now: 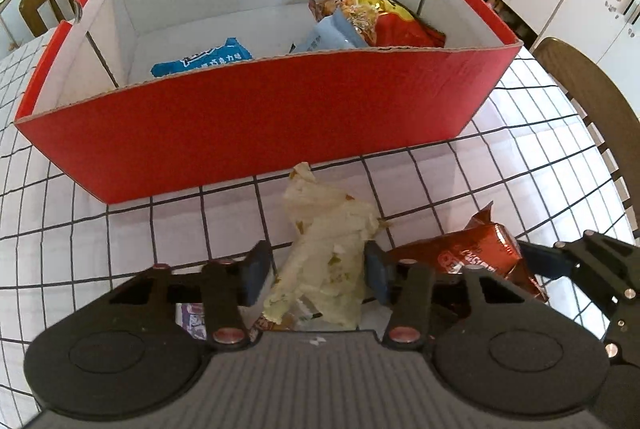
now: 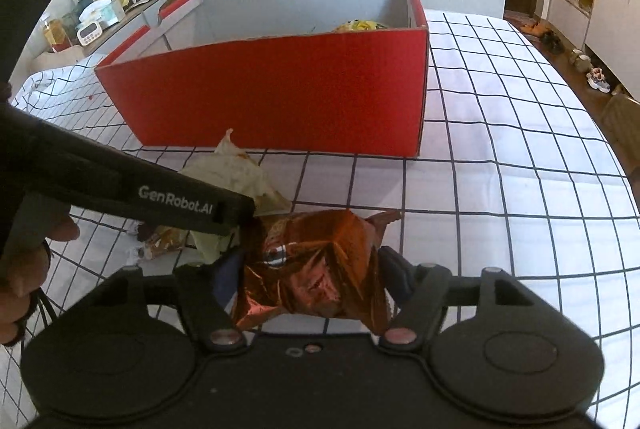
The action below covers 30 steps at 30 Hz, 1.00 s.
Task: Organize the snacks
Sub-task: 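Grasp the copper Oreo bag with the right tool while the left tool grasps the pale green bag, then carry both bags over the red box and lower them inside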
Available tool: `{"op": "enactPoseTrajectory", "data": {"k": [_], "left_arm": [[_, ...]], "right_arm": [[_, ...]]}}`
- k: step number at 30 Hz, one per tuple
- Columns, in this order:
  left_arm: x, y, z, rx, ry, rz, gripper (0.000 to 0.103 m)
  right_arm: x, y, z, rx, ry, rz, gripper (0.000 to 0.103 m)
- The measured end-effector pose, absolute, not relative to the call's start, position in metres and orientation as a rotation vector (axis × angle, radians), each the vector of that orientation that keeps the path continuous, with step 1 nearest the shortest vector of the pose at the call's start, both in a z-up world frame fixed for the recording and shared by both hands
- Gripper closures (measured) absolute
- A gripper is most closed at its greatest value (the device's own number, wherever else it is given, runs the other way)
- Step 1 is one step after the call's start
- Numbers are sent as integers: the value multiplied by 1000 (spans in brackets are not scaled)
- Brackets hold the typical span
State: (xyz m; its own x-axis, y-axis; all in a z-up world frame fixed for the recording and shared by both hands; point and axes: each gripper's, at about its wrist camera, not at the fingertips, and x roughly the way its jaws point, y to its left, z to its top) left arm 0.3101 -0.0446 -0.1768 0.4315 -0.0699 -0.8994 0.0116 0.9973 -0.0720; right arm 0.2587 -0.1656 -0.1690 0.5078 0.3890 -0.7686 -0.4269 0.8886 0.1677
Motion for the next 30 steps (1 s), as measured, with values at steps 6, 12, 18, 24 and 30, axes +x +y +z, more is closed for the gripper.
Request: {"op": "enactPoseTrajectory", "data": {"k": [6,12,18,24,30], "left_arm": [[303,-40,-170,-78,1113,-42,67],[288,-30,-150,-126,1078,-36,67],[269,-24,-125,-156,1043,-27,67],[252,-15,-96,-180,998,-8,67],[241,-5,-67,-198,959,-1,67]], "right_arm": [[254,-165,-165,-35,913,484,39],[246,-172,-153,-12,891,476,40],[235,-178,-135,-4,872,480,40],[227,-181,-111,-8,834,490,40],[226,-176,-83,-7,796,508,40]]}}
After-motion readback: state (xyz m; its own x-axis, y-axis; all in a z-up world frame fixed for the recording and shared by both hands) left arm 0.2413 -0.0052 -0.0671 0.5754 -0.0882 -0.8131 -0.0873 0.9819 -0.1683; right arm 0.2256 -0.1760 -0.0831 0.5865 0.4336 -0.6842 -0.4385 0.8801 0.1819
